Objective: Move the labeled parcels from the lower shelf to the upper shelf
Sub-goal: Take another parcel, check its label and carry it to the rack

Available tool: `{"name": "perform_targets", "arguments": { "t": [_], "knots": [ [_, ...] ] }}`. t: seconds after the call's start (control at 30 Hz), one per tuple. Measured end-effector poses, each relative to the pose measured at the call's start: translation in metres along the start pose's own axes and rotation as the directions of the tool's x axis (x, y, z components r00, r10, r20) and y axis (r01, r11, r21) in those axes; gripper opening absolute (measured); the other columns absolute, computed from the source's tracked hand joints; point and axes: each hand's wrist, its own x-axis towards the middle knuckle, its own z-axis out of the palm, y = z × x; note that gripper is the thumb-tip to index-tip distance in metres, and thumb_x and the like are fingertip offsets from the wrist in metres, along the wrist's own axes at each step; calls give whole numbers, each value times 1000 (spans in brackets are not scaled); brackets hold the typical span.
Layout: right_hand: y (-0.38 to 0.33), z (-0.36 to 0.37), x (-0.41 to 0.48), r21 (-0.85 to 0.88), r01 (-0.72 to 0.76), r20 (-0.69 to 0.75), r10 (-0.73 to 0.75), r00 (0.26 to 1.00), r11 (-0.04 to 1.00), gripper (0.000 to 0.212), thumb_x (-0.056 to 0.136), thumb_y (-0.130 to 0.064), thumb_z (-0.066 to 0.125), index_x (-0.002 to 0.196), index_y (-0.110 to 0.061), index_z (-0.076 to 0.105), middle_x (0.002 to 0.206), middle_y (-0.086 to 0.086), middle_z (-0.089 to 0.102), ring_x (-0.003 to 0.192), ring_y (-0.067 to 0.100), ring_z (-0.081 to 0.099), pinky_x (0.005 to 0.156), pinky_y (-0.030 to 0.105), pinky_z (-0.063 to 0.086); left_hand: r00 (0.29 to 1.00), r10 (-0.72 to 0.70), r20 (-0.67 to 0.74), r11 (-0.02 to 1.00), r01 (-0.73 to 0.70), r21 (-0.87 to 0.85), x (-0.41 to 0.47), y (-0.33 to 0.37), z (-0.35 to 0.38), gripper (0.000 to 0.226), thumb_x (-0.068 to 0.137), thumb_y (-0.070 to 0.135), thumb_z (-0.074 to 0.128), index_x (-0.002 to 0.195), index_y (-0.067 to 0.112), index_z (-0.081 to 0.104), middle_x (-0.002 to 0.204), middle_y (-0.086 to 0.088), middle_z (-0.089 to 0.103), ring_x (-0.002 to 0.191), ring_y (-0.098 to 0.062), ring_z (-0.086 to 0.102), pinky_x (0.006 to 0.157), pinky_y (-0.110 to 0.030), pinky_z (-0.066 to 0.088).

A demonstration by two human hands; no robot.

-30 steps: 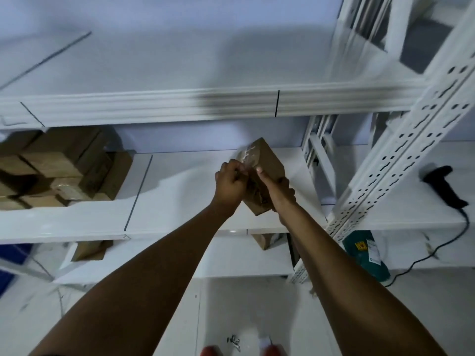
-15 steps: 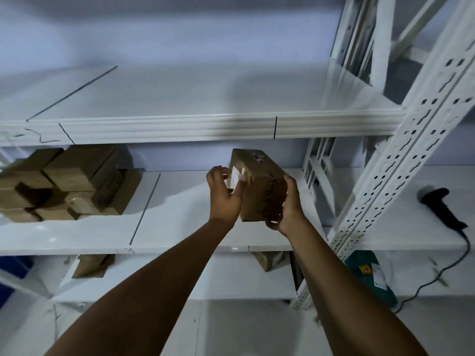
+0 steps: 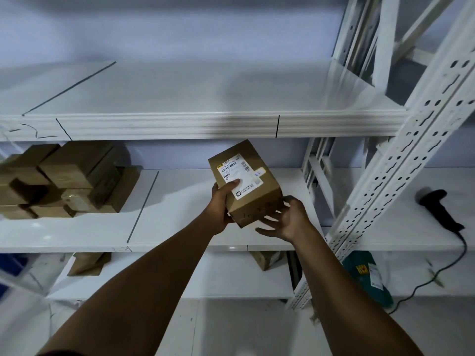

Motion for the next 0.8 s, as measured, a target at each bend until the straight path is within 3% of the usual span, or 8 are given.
{"name": "perform_targets", "arguments": {
  "t": [0.07,0.13,0.27,0.33,0.47,0.6,0.7,0.8],
  "knots": [
    [-2,-3,2,-125,97,-119,-112,986,987,32,97,-32,47,116,-14,66,130,13,68,123,34,60,101,57,49,999,34,-24,999,-33,42,-2,-1,-5,76,83,36,82,147,38,41,129,-7,73,116,-35,71,99,-62,56],
    [-4,-3,0,-157,187,-140,-209,968,970,29,98,-34,53,118,-22,70,129,7,69,121,28,62,96,48,50,997,75,-16,992,-73,100,-3,-4,-12,74,86,26,81,146,42,39,127,-3,73,111,-31,73,93,-56,59],
    [-10,2,-6,-224,260,11,-265,964,939,39,102,-42,50,130,-23,68,129,1,72,113,20,65,79,38,48,993,112,23,979,-115,166,-7,-7,-19,78,86,15,81,142,47,38,125,0,73,99,-24,78,68,-40,65],
    [-12,6,-4,-295,280,61,-275,960,913,40,103,-43,47,126,-18,68,126,1,73,109,19,65,77,37,47,992,119,40,976,-125,177,-7,-7,-21,79,86,15,81,142,48,37,128,-1,72,99,-24,78,64,-37,64],
    [-12,9,-1,-342,310,96,-295,951,887,32,104,-38,47,117,-20,71,116,-2,73,109,18,64,79,36,47,989,129,72,967,-142,212,-7,-3,-25,83,86,15,81,149,45,36,130,-5,71,102,-27,77,67,-37,65],
    [-9,5,6,-293,313,66,-308,949,903,32,102,-30,54,125,-17,72,108,-2,77,108,21,66,78,35,52,980,169,102,950,-190,249,-5,1,-26,80,85,21,84,149,44,42,139,-8,65,112,-31,74,83,-45,66],
    [-9,2,9,-248,327,49,-325,944,912,28,102,-28,58,124,-20,73,114,-2,77,112,23,66,77,35,52,983,162,88,946,-180,271,-7,6,-24,65,94,34,74,149,44,41,140,-5,64,112,-25,72,73,-37,64],
    [-8,0,8,-265,350,54,-348,936,899,32,98,-28,64,128,-19,72,124,0,76,121,24,65,83,37,52,989,124,80,957,-140,253,-4,11,-26,54,96,31,72,141,44,46,136,-5,68,112,-26,71,88,-52,61]
  ]
}}
